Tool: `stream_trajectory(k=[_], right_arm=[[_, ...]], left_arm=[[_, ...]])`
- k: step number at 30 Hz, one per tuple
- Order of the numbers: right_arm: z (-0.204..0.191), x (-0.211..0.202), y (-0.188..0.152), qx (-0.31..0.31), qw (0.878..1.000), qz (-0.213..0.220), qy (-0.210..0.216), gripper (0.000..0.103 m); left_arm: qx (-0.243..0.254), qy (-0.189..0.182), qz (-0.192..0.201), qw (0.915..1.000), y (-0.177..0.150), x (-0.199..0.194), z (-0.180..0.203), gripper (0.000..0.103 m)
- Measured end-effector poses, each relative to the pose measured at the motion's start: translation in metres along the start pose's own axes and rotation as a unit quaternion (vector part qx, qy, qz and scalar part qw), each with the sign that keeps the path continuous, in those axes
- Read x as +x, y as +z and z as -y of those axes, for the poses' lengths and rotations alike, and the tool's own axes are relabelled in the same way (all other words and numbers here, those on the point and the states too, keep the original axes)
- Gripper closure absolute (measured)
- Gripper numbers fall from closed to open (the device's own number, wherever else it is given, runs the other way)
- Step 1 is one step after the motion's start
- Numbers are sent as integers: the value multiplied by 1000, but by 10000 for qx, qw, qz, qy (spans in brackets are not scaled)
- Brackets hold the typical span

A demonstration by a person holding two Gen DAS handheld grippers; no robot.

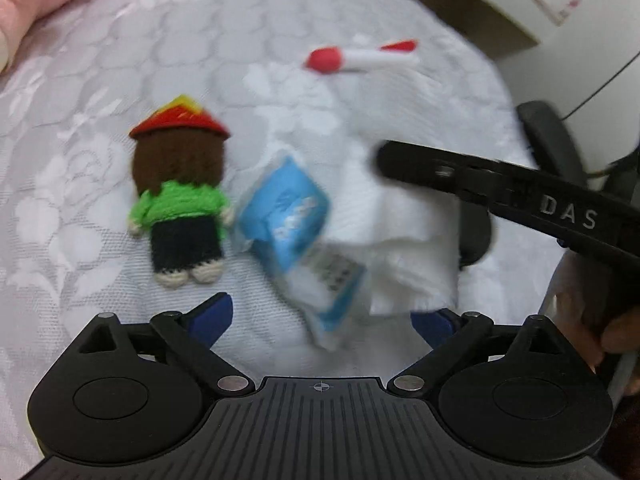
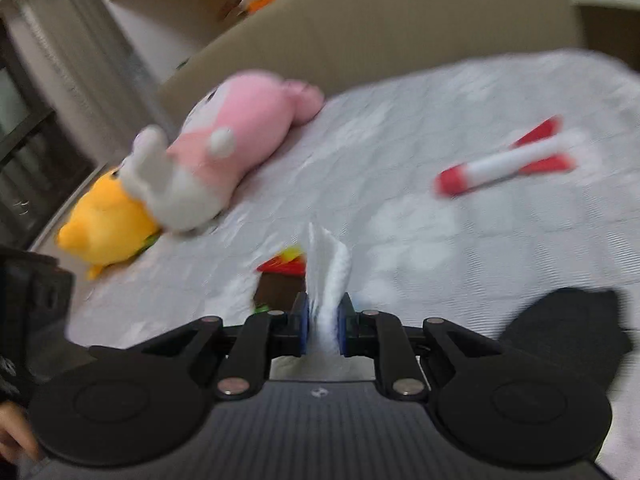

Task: Clean container
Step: 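Lift the tissue with the right tool and bring it over the blue-white packet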

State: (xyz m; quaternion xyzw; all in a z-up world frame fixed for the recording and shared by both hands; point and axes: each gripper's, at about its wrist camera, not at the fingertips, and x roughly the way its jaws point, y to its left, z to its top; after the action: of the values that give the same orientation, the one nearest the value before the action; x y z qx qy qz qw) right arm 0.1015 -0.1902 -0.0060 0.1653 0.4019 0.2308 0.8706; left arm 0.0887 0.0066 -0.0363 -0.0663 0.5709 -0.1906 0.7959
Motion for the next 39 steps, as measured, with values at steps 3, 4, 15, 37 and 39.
stream_trajectory(k=[3,4,15,37,39], right_arm=[[16,7,-2,139,9988,-195,-437,86],[21,9,-2,186,9978,-259,-582,85],[48,-4,-3,397,9914,-132,-1244,86],[31,5,-21,416,9944,-621,-746,86],[31,6,-22,337,9934,-646,-887,86]], left_arm=[[-332,-322,-231,9987,11,22,-8,4],[-424,-416,-279,9978,15,29,-11,4],[302,-76,174,9994,38,50,4,34],[3021,946,541,9470,-12,31,86,11],[2830,911,519,9534,-9,25,80,10]])
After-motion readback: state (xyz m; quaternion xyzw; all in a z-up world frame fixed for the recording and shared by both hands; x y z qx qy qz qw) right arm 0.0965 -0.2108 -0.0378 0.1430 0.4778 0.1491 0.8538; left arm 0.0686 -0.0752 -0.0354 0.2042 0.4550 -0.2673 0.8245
